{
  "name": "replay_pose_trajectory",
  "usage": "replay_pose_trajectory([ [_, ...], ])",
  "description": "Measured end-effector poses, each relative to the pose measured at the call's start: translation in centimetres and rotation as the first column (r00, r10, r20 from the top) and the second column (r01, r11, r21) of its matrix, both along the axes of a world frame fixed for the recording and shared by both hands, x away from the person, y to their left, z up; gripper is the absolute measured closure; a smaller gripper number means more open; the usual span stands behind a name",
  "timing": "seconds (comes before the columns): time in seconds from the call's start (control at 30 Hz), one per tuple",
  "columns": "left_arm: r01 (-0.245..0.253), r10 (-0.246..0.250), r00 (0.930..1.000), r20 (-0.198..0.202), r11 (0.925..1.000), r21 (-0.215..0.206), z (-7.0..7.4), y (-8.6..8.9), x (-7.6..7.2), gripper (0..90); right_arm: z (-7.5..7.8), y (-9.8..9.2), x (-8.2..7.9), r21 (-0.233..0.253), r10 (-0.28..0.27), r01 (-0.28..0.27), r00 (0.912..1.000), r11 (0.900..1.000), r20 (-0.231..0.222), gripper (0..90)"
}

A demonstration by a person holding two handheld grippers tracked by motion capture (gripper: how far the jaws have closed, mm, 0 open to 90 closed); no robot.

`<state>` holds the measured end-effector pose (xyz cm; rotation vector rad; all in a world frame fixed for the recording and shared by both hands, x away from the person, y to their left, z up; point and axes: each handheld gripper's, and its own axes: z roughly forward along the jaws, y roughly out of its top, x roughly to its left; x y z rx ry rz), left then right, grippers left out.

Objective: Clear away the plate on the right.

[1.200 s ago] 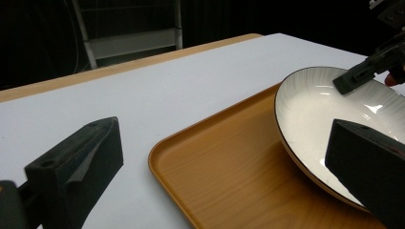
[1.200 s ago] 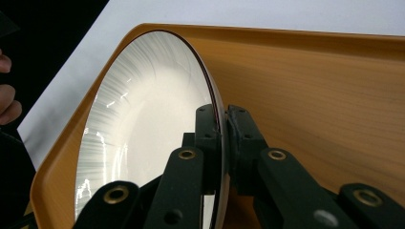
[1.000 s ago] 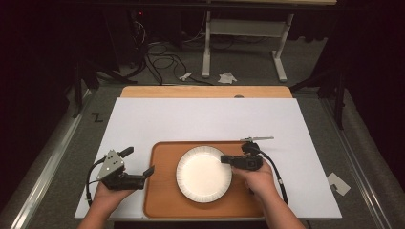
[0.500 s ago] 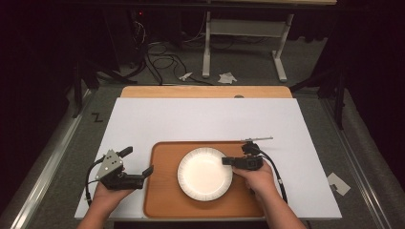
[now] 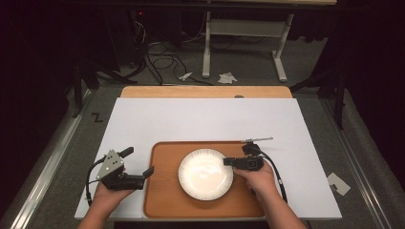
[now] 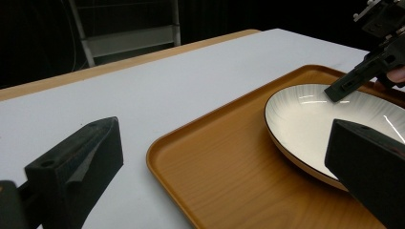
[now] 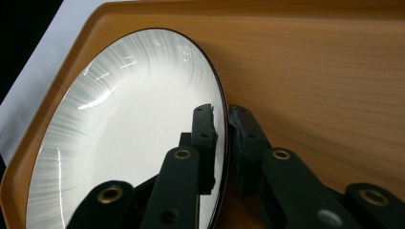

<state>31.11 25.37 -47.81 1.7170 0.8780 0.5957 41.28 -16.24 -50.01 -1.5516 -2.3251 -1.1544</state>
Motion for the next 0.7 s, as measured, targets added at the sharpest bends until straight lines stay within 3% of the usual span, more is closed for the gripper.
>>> replay_pose_trajectory([
  [0.53, -0.001, 0.001, 1.0000, -0.001, 1.0000, 0.004, -0.01, -0.01, -0.01, 0.3, 0.23, -0.10, -0.12, -0.008, 0.017, -0.017, 0.9995, 1.000, 0.026, 73.0],
  [0.7, -0.003, 0.003, 1.0000, -0.006, 1.0000, 0.003, -0.11, -0.04, 0.06, 0.3, 0.77, -0.38, -0.19, 0.004, 0.026, -0.027, 0.9970, 1.000, 0.073, 64.4],
])
